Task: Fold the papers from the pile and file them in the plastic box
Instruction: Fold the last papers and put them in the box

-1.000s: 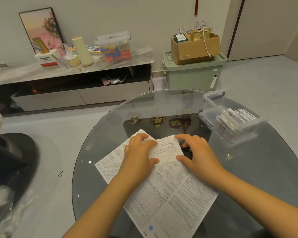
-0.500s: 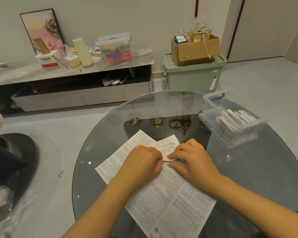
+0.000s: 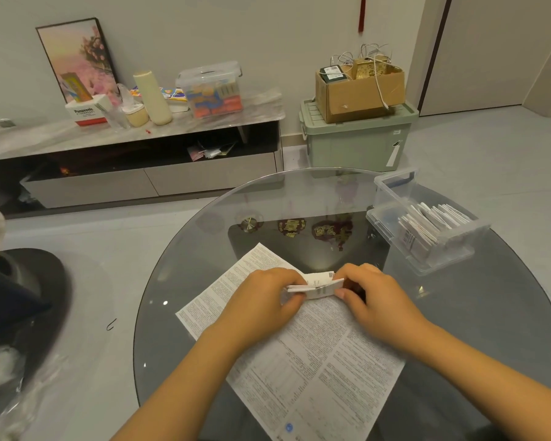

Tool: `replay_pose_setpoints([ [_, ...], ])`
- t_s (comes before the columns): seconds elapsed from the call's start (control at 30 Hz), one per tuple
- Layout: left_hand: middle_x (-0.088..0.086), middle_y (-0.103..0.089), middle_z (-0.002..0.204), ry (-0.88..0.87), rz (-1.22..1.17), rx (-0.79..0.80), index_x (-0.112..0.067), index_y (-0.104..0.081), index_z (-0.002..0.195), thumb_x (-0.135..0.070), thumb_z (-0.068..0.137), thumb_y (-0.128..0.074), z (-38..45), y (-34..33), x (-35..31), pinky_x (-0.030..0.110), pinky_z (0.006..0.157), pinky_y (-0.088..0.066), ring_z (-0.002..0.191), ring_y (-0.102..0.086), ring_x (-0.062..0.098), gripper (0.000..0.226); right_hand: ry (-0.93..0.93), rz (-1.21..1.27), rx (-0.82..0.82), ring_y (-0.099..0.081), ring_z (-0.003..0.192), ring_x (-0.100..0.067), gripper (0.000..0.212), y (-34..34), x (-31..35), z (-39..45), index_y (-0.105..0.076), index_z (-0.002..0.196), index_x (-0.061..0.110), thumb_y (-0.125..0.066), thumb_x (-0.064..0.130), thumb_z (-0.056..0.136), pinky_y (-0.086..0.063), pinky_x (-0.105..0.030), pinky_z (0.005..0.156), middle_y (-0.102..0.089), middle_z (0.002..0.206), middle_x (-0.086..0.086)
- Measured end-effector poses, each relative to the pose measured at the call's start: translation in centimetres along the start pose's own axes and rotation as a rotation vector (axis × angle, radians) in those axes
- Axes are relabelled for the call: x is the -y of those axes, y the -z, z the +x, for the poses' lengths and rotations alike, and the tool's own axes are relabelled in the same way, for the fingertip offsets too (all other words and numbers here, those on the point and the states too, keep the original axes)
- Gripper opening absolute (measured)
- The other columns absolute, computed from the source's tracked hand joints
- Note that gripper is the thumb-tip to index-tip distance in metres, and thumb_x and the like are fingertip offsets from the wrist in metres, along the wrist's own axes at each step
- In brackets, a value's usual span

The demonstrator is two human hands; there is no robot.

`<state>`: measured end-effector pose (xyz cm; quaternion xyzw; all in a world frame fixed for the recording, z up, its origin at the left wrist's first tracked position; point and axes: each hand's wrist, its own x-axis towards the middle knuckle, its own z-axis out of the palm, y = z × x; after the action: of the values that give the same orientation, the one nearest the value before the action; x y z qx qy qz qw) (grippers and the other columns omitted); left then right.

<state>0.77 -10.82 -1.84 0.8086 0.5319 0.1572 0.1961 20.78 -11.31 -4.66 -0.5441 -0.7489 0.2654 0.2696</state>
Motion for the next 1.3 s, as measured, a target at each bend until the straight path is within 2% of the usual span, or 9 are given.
replay_pose_setpoints([
  [0.2, -0.021, -0.055, 0.093, 0.155, -0.154, -0.084, -0.032, -0.054, 0.105, -0.03, 0.089, -0.061, 0.3, -1.1, -0.4, 0.009, 0.069, -0.043, 0.081, -0.052, -0.004, 0.017, -0.104, -0.098, -0.02, -0.038, 0.092, -0.008, 0.021, -0.7, -0.4, 0.5, -0.054, 0.076, 0.025, -0.056, 0.042, 0.088, -0.033, -0.022, 0.082, -0.048, 0.088, 0.014],
  [0.4, -0.01, -0.046, 0.123, 0.246, -0.173, -0.052, -0.03, -0.04, 0.131, -0.027, 0.085, -0.068, 0.7, -1.9, -0.2, 0.016, 0.08, -0.046, 0.082, -0.049, 0.0, 0.054, -0.134, -0.23, -0.081, -0.032, 0.096, -0.009, 0.022, -1.1, 0.1, 0.9, -0.053, 0.082, 0.03, -0.06, 0.051, 0.083, -0.024, -0.026, 0.087, -0.043, 0.094, 0.014],
  [0.57, -0.005, -0.044, 0.127, 0.275, -0.185, -0.022, -0.029, -0.036, 0.137, -0.023, 0.086, -0.067, 0.8, -1.6, 0.0, 0.013, 0.08, -0.041, 0.082, -0.048, 0.002, 0.061, -0.164, -0.209, -0.082, -0.032, 0.103, -0.011, 0.034, -0.6, 0.2, 1.2, -0.044, 0.102, 0.033, -0.067, 0.044, 0.079, -0.022, -0.027, 0.083, -0.041, 0.105, 0.014],
  [0.7, -0.006, -0.036, 0.135, 0.293, -0.138, 0.006, -0.033, -0.03, 0.141, -0.024, 0.086, -0.067, 0.6, -1.2, 0.3, 0.022, 0.094, -0.042, 0.103, -0.047, 0.007, 0.067, -0.14, -0.197, -0.038, -0.028, 0.118, -0.012, 0.054, -0.2, 0.3, 1.2, -0.034, 0.126, 0.04, -0.066, 0.033, 0.083, -0.02, -0.028, 0.09, -0.038, 0.125, 0.014],
  [0.77, -0.007, -0.033, 0.137, 0.269, -0.102, -0.007, -0.033, -0.033, 0.138, -0.022, 0.086, -0.067, 0.6, -1.2, 0.2, 0.029, 0.102, -0.041, 0.118, -0.043, 0.012, 0.063, -0.109, -0.206, 0.007, -0.023, 0.125, -0.013, 0.056, 0.1, 0.3, 1.3, -0.031, 0.132, 0.044, -0.062, 0.03, 0.088, -0.017, -0.03, 0.098, -0.032, 0.134, 0.017],
  [0.87, -0.009, -0.037, 0.128, 0.135, 0.002, -0.019, -0.032, -0.044, 0.128, -0.016, 0.089, -0.062, 0.5, -1.3, -0.1, 0.027, 0.1, -0.037, 0.119, -0.037, 0.013, 0.046, -0.048, -0.217, 0.073, -0.02, 0.127, -0.009, 0.051, 0.1, 0.0, 1.1, -0.031, 0.138, 0.045, -0.052, 0.029, 0.093, -0.01, -0.027, 0.1, -0.032, 0.139, 0.022],
  [1.03, -0.01, -0.046, 0.124, -0.015, 0.167, -0.011, -0.026, -0.053, 0.128, -0.019, 0.099, -0.043, -0.1, -1.7, -0.5, 0.023, 0.098, -0.035, 0.115, -0.04, 0.012, 0.031, 0.003, -0.238, 0.039, -0.025, 0.12, -0.007, 0.042, 0.3, -0.5, 0.8, -0.043, 0.135, 0.035, -0.049, 0.033, 0.094, -0.009, -0.022, 0.096, -0.044, 0.127, 0.021],
  [1.17, -0.014, -0.047, 0.125, -0.049, 0.207, 0.025, -0.031, -0.051, 0.13, -0.045, 0.094, -0.047, -0.2, -1.6, -0.7, 0.021, 0.099, -0.029, 0.115, -0.038, 0.005, 0.039, 0.009, -0.228, 0.023, -0.032, 0.112, -0.009, 0.031, 0.6, -0.1, 0.7, -0.056, 0.122, 0.037, -0.053, 0.037, 0.092, -0.017, -0.025, 0.095, -0.054, 0.107, 0.016],
  [1.3, -0.016, -0.044, 0.13, -0.051, 0.245, 0.082, -0.035, -0.048, 0.134, -0.05, 0.091, -0.051, 0.1, -1.6, -0.6, 0.023, 0.102, -0.026, 0.12, -0.034, 0.006, 0.046, 0.026, -0.251, 0.061, -0.033, 0.106, -0.008, 0.033, 0.7, 0.2, 0.3, -0.055, 0.121, 0.042, -0.057, 0.044, 0.088, -0.018, -0.025, 0.093, -0.05, 0.103, 0.015],
])
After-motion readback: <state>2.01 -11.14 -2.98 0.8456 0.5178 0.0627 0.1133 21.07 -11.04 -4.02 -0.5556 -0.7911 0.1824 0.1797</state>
